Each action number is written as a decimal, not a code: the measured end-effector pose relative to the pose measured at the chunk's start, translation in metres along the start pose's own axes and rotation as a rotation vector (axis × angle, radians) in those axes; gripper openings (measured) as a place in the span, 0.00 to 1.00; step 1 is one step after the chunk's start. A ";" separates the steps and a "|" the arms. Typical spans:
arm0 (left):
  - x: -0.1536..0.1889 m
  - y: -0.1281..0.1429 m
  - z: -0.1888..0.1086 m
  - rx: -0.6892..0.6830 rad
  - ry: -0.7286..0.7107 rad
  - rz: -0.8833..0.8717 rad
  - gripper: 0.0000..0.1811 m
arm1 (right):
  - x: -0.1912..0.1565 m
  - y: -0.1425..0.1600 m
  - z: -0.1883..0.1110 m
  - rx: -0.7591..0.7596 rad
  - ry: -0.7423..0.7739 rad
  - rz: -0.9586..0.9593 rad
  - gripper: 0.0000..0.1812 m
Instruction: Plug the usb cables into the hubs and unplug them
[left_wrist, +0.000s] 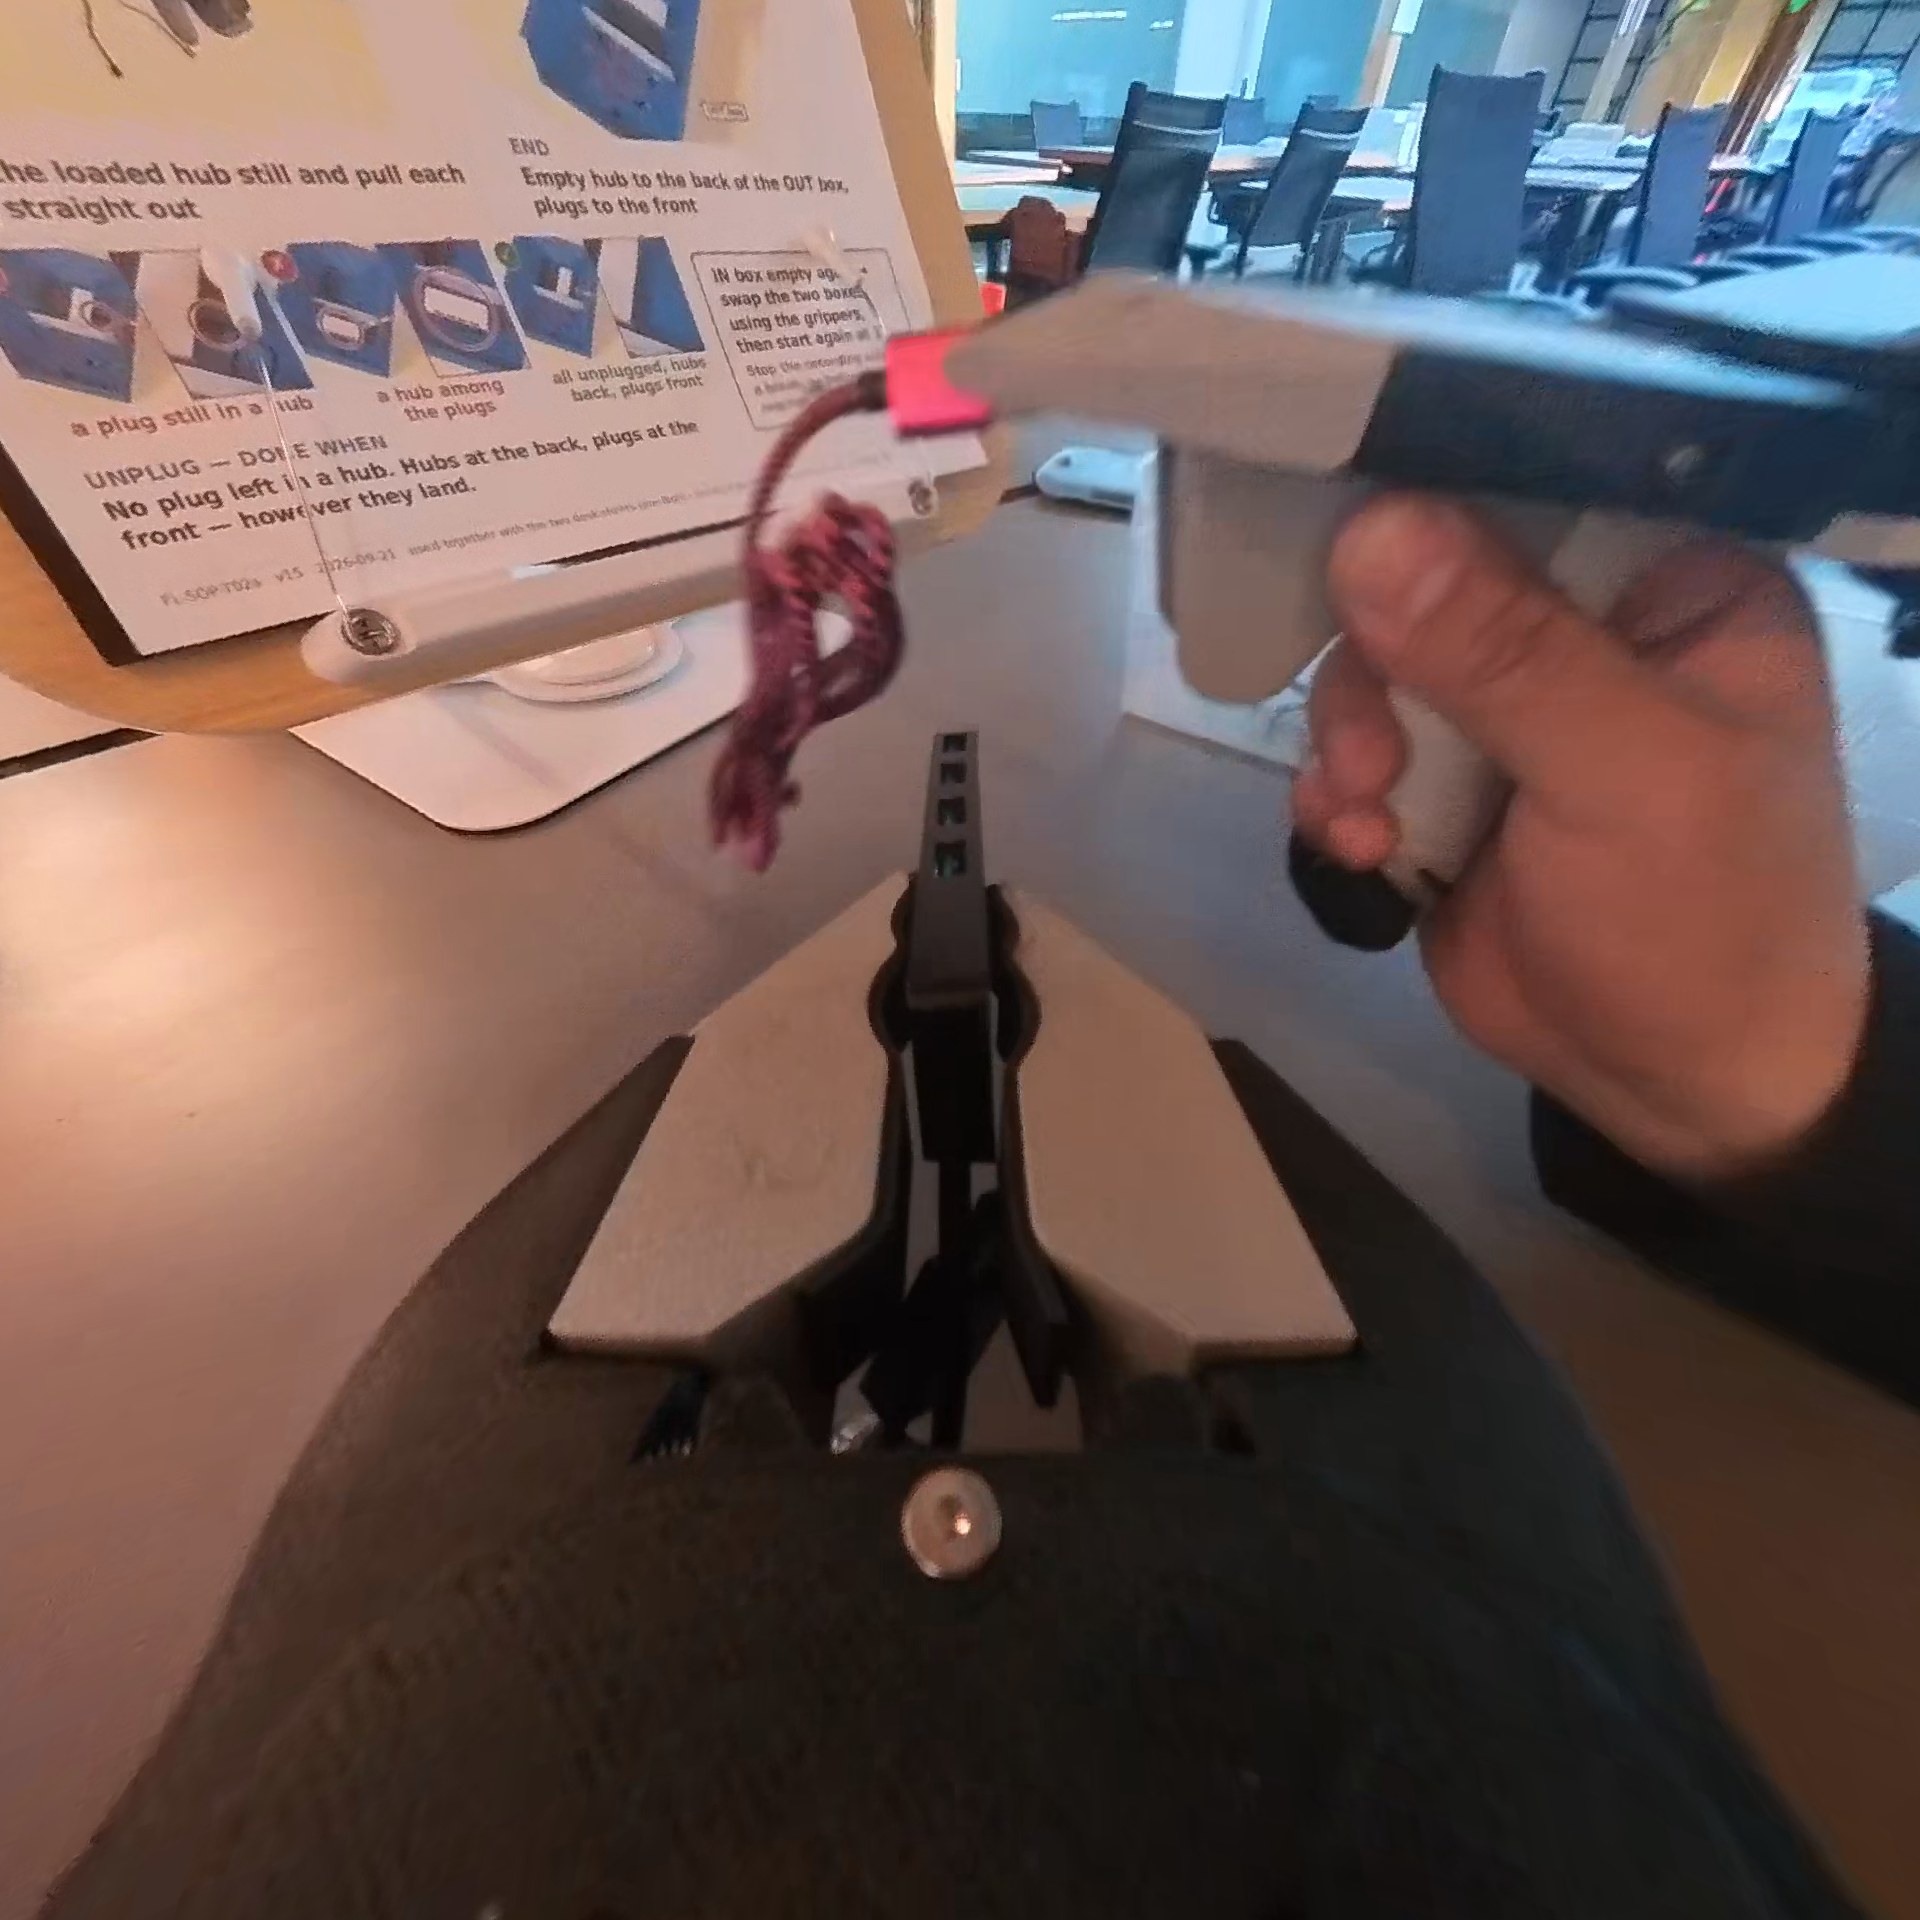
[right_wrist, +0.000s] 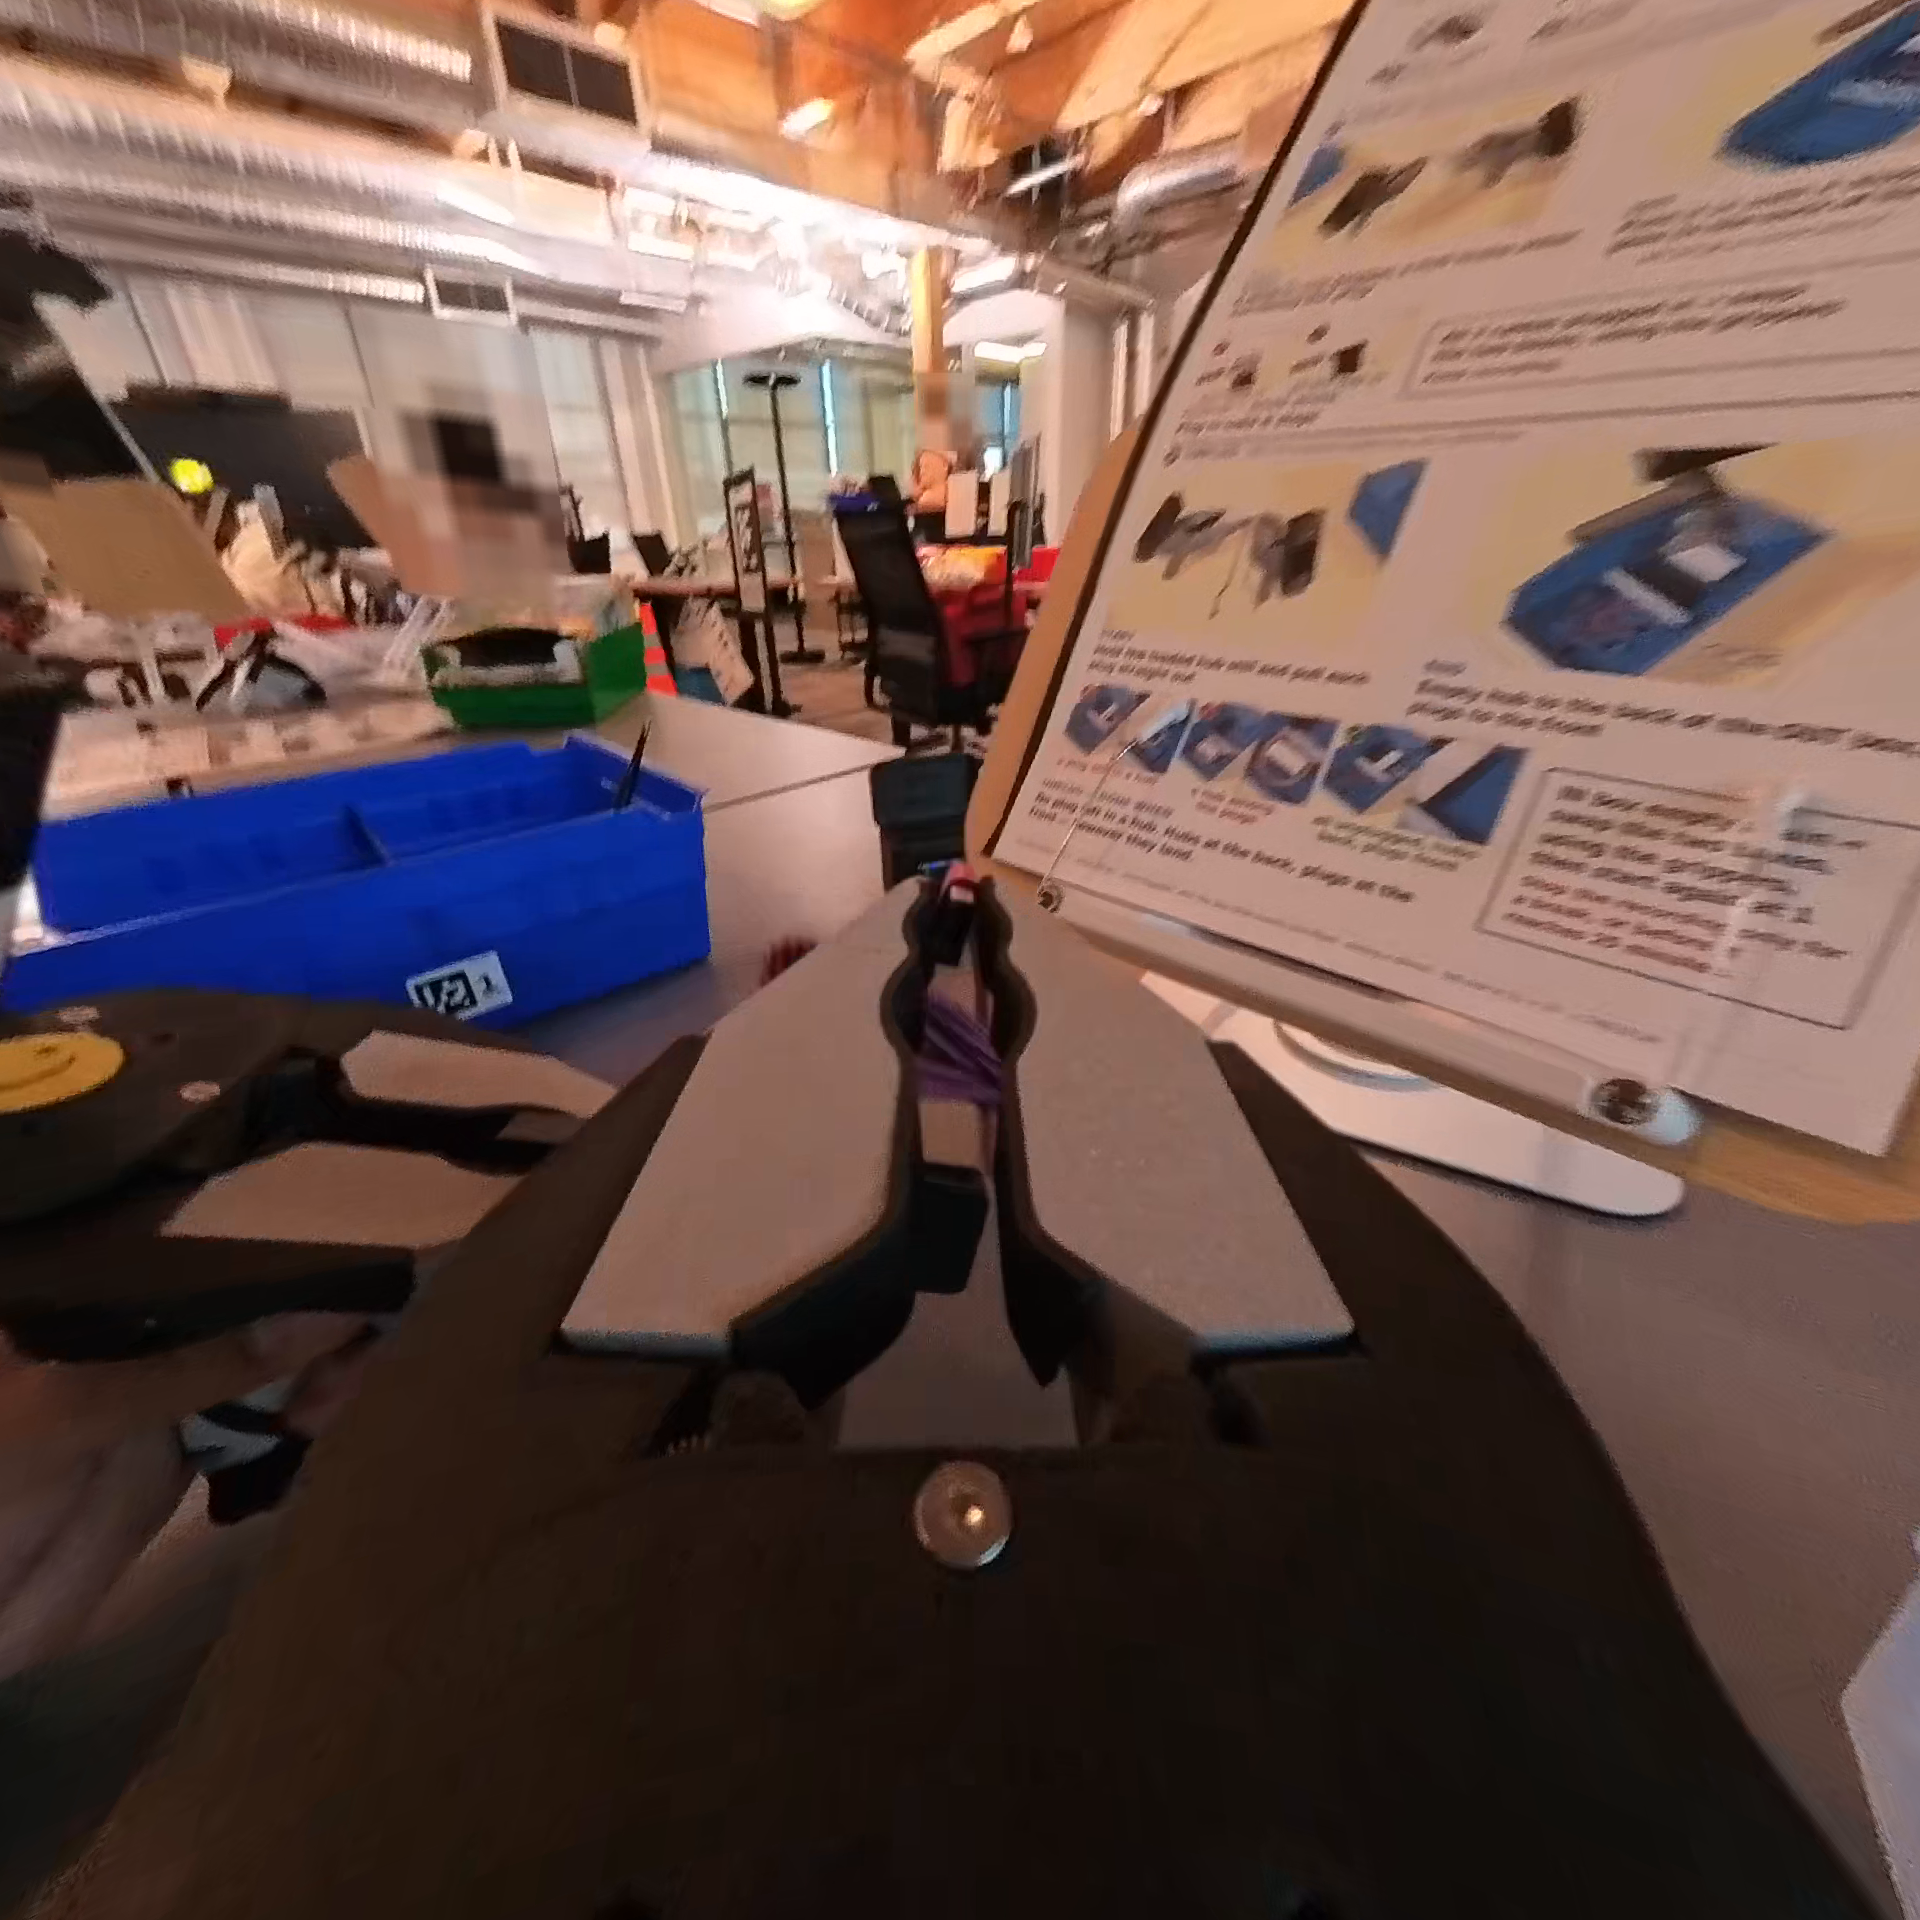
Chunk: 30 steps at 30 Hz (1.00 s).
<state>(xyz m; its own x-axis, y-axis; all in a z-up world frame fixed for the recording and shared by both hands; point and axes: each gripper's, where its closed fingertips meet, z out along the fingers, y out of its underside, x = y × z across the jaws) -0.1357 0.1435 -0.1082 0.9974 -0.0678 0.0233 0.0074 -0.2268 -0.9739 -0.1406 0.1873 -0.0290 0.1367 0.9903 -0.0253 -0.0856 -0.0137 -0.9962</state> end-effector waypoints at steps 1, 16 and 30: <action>0.000 0.001 0.000 -0.007 -0.005 0.008 0.05 | 0.004 -0.007 -0.005 0.026 0.017 0.012 0.02; 0.007 0.010 0.005 -0.051 0.030 0.032 0.05 | 0.089 -0.147 -0.094 -0.031 0.056 -0.031 0.01; 0.017 0.027 0.015 -0.142 0.065 0.081 0.05 | 0.226 -0.139 -0.145 -0.155 0.342 -0.007 0.02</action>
<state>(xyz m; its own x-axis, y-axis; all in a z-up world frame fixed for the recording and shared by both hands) -0.1177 0.1506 -0.1371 0.9876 -0.1531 -0.0345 -0.0872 -0.3527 -0.9317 0.0456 0.3925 0.0921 0.4611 0.8871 -0.0188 0.0630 -0.0538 -0.9966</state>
